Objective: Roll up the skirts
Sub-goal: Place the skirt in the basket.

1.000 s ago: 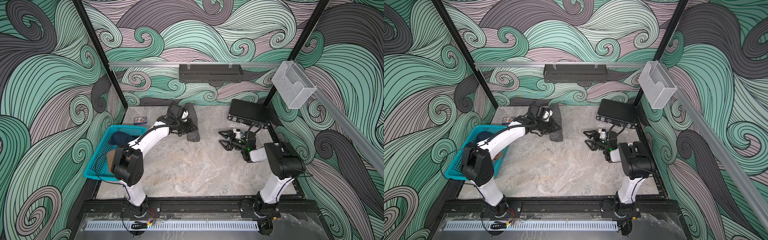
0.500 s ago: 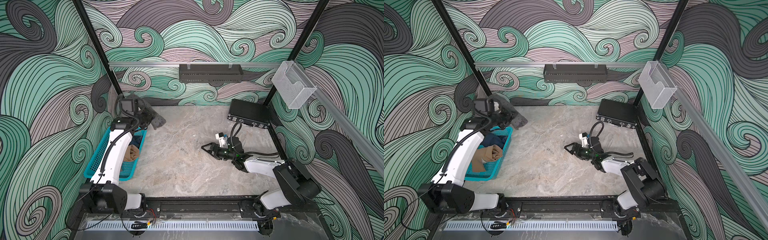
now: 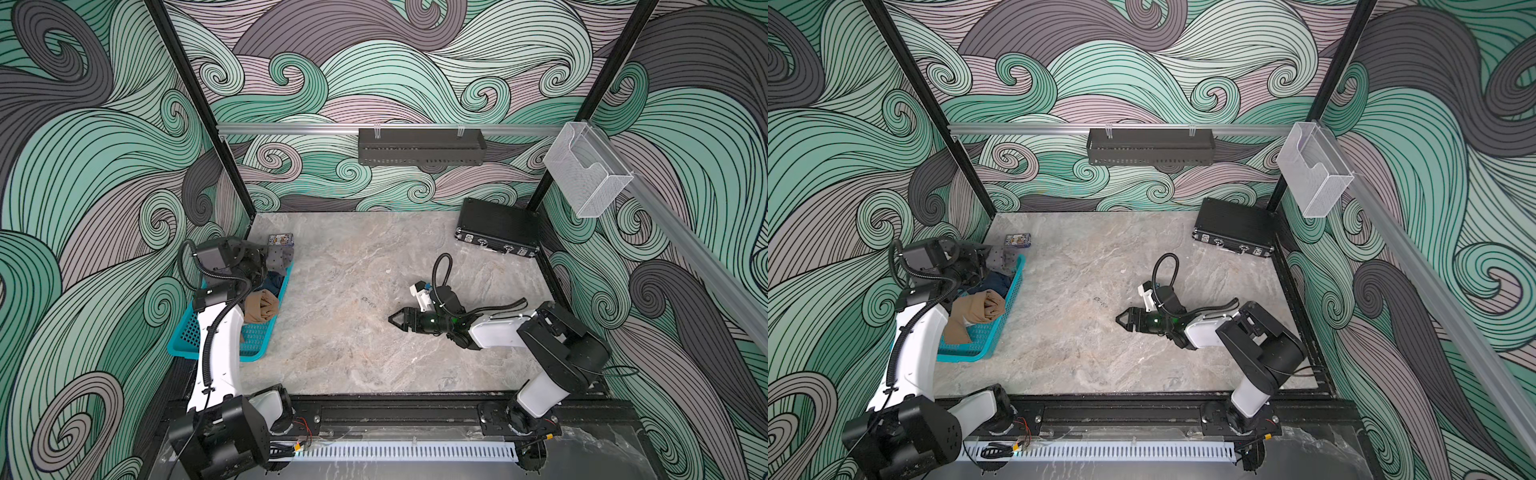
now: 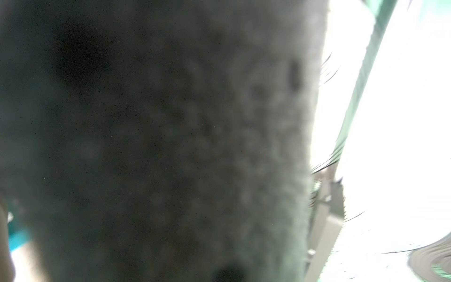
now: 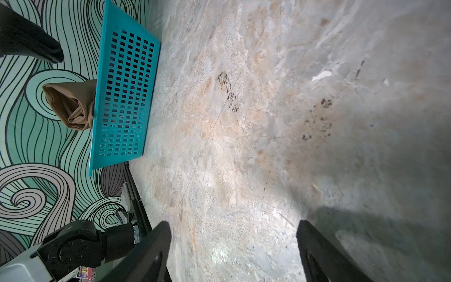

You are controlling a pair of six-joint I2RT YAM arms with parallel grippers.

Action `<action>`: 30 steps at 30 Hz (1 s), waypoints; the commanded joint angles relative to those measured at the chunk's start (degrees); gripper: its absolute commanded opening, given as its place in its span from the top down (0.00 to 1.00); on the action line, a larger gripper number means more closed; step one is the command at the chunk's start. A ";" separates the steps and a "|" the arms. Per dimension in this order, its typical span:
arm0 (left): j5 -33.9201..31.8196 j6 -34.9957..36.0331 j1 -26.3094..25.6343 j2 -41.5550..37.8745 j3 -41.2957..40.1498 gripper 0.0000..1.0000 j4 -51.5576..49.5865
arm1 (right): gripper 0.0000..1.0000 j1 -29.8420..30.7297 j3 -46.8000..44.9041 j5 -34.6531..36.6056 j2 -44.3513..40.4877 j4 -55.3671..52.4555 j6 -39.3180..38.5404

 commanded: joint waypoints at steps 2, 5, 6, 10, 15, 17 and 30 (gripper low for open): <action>7.68 -5.43 3.10 0.95 -0.22 1.00 14.01 | 0.18 0.54 0.91 1.14 0.08 -0.82 -1.81; 15.35 -5.31 3.66 6.98 3.91 1.00 15.32 | 0.18 0.85 1.27 1.17 0.50 -1.08 -2.11; 15.76 -4.15 3.59 8.35 5.38 1.00 13.80 | 0.18 0.88 1.35 1.06 0.66 -1.26 -2.16; 14.19 -0.79 3.94 11.32 6.39 1.00 12.86 | 0.19 0.89 1.88 0.87 1.45 -1.74 -2.51; 15.52 -0.79 3.90 14.75 1.77 1.00 24.63 | 0.19 0.88 2.42 0.82 2.38 -2.28 -2.79; 17.94 -0.74 3.90 17.92 1.93 1.00 26.51 | 0.19 0.97 2.68 0.47 2.99 -2.14 -2.77; 22.00 4.98 7.78 20.88 -10.31 1.00 26.15 | 0.20 1.23 3.25 -0.59 3.85 -1.96 -2.88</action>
